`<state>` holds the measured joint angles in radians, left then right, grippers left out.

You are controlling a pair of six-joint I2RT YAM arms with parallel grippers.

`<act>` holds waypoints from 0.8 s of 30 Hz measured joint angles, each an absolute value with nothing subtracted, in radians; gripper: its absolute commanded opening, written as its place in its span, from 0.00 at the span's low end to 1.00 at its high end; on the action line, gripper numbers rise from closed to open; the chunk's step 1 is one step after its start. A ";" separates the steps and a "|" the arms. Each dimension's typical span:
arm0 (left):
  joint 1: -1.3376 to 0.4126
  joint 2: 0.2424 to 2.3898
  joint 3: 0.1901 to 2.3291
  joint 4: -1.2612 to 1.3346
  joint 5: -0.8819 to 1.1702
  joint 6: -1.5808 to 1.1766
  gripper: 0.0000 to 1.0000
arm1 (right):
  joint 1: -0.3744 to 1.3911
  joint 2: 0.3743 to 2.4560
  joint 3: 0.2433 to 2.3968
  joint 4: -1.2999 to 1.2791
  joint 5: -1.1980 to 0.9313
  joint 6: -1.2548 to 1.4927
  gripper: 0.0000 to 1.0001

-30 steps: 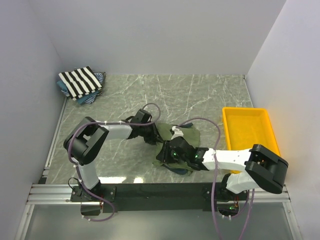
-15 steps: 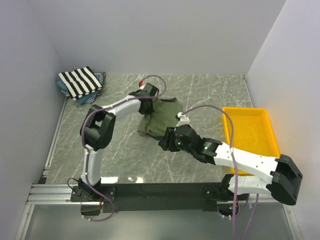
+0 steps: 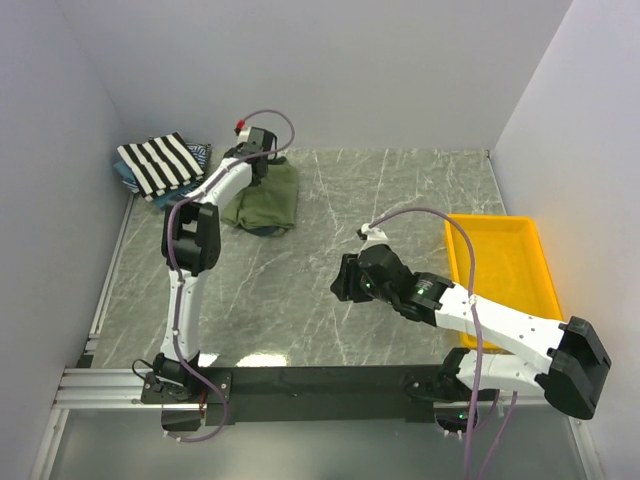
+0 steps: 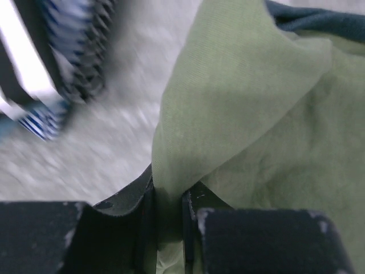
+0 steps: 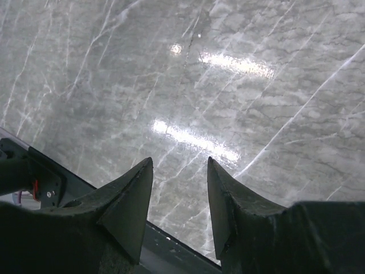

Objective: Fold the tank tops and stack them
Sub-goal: Neatly place the folded tank top to the corner

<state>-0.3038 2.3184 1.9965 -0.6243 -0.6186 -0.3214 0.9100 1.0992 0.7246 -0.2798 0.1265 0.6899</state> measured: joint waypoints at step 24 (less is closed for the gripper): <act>-0.208 2.380 2.308 -0.575 -0.660 0.028 0.00 | 0.844 1.209 0.769 -0.254 0.047 0.634 0.50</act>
<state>-0.2081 2.3798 2.3085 -0.5747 -0.6601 0.0277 0.8440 1.2095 0.7689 -0.2539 0.0475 0.6338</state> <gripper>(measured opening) 0.205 0.502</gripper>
